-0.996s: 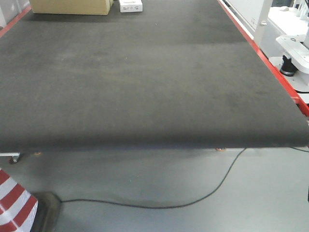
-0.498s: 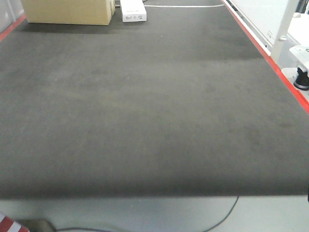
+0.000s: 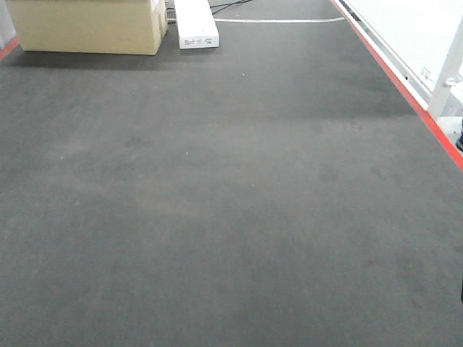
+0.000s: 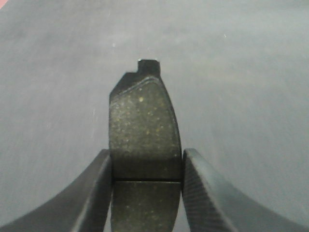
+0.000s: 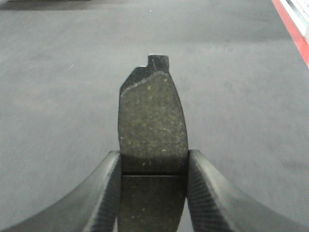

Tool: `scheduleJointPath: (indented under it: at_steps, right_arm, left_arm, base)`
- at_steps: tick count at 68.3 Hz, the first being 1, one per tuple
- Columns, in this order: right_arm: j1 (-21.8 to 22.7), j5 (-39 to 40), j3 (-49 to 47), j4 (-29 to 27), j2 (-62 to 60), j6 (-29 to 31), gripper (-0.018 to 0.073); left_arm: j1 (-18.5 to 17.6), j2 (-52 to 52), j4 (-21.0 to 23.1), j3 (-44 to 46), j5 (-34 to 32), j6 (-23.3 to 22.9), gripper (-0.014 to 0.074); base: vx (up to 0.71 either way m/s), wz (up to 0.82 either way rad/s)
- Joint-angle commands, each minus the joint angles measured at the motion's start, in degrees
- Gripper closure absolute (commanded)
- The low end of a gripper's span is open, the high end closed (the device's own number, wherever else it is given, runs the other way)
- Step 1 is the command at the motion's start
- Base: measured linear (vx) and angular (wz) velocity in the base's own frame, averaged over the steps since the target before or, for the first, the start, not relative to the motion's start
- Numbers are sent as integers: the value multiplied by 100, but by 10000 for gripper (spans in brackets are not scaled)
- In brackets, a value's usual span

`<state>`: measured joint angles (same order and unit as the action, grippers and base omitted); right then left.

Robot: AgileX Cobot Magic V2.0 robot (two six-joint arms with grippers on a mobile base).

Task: Move and align brake pads A on conveyor
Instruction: 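Drive up to the black belt conveyor holding both pads above it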

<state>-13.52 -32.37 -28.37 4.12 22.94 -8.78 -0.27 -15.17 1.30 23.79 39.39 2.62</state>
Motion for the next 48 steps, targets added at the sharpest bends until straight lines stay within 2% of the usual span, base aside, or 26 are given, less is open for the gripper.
scheduleJointPath:
  at_steps: [1,24,48]
  right_arm:
    - [22,543,-172,57,42,30,564]
    - [22,543,-172,57,42,30,564]
    - [22,543,-172,57,42,30,564]
  left_arm:
    - [-26,-40,37,159,-509,-21,602]
    - [-26,-40,37,159,-509,-21,602]
    - [-26,-40,37,159,-509,-21,602]
  base:
    - [26,1]
    - [21,2]
    - [8,1]
